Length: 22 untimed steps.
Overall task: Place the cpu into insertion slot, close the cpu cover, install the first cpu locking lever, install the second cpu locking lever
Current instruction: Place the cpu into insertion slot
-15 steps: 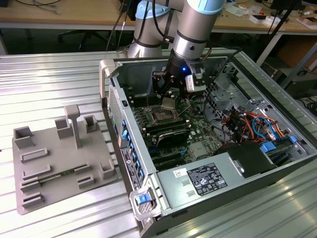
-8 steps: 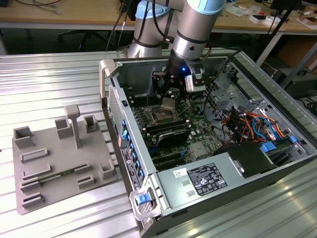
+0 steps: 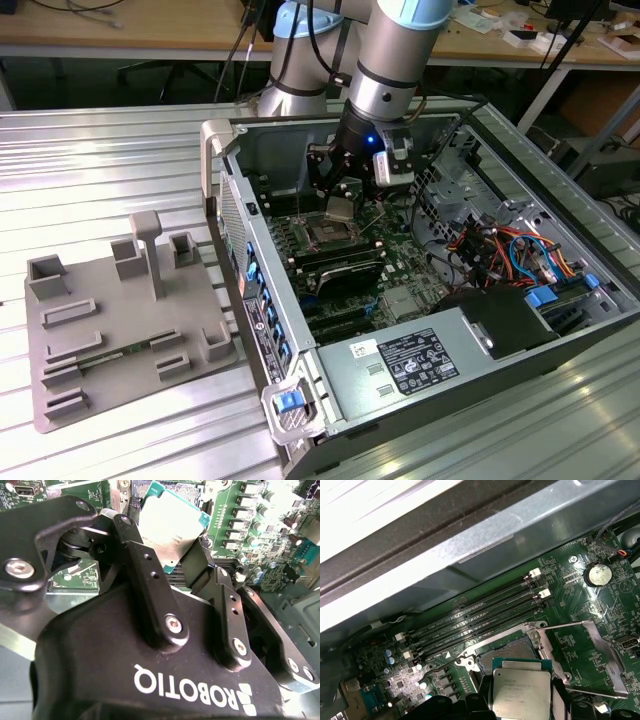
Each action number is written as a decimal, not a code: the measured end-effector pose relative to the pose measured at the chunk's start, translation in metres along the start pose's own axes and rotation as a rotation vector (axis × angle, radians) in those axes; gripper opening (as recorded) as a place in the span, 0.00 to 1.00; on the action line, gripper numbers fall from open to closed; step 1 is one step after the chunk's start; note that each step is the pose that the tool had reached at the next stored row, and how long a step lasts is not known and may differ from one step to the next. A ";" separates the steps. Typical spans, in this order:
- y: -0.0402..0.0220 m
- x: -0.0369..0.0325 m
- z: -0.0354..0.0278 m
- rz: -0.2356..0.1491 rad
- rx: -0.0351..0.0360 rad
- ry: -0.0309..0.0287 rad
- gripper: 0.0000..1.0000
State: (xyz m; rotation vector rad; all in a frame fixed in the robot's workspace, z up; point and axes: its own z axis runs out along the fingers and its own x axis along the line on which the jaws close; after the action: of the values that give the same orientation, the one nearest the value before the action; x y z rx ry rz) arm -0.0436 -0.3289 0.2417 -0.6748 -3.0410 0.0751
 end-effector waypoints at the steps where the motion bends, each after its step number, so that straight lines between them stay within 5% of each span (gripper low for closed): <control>1: 0.0000 0.0000 0.0000 0.001 -0.0001 0.0001 0.55; 22: 0.0001 0.0000 0.0010 0.020 -0.0004 0.0010 0.55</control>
State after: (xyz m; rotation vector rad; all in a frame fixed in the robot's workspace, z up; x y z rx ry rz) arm -0.0436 -0.3289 0.2407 -0.7046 -3.0338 0.0746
